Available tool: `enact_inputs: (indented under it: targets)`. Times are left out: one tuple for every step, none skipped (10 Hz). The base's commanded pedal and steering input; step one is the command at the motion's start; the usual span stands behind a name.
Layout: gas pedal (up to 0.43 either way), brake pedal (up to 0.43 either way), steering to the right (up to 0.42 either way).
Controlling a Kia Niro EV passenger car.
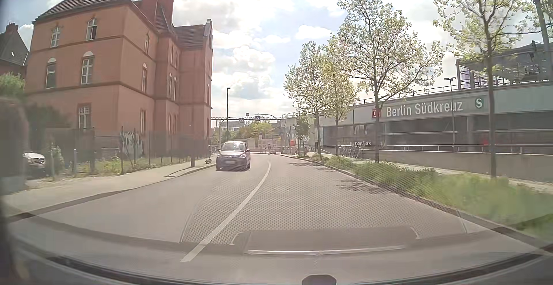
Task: Follow the waypoints while adhering to traffic rules and regulations
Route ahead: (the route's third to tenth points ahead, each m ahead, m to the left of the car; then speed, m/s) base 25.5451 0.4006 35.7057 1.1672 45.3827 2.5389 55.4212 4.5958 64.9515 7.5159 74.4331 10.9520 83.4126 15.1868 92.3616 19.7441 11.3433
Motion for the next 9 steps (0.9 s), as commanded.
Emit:
enact_inputs:
  targets:
    - [0.0, 0.018, 0.006]
    - [0.0, 0.018, 0.005]
    - [0.0, 0.018, 0.004]
    - [0.0, 0.018, 0.004]
    - [0.0, 0.018, 0.004]
    - [0.039, 0.018, 0.004]
    - [0.11, 0.018, 0.003]
    - [0.118, 0.018, -0.003]
    - [0.118, 0.018, -0.004]
